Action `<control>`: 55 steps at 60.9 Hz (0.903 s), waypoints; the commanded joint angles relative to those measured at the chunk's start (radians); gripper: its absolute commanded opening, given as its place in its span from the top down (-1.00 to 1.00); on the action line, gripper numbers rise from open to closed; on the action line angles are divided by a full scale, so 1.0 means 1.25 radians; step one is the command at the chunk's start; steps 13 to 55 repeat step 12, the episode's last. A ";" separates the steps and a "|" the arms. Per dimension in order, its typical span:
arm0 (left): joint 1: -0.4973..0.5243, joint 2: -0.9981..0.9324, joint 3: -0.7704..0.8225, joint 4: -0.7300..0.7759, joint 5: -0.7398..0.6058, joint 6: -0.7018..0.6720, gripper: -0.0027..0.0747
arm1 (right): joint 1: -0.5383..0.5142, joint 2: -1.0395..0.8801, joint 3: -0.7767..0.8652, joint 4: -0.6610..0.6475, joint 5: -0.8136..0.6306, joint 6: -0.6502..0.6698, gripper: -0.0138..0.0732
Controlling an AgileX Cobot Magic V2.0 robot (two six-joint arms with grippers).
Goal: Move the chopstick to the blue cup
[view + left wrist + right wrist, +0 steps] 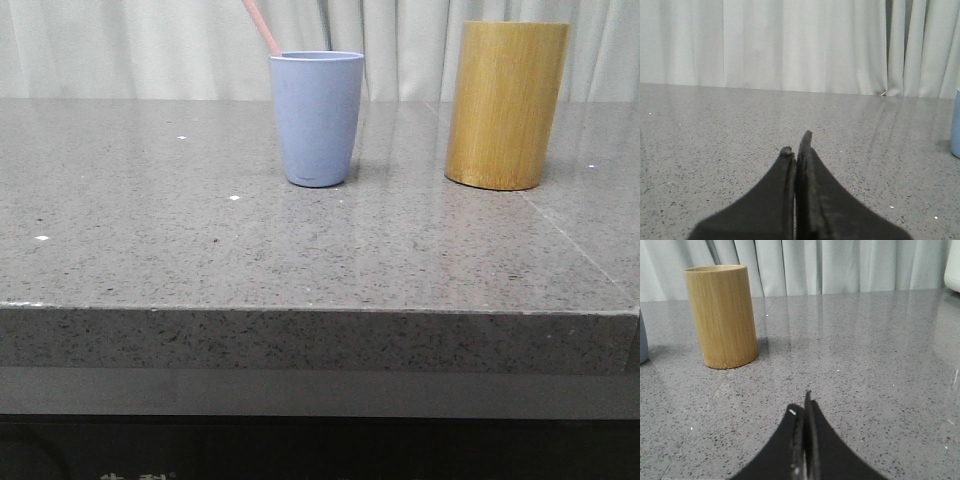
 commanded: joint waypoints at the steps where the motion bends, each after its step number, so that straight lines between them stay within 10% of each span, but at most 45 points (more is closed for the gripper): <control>1: -0.006 -0.020 0.008 -0.002 -0.068 -0.007 0.98 | -0.004 -0.016 -0.004 0.002 -0.073 -0.008 0.84; 55: -0.006 -0.020 0.008 -0.002 -0.068 -0.007 0.98 | -0.004 -0.016 -0.004 0.002 -0.073 -0.008 0.84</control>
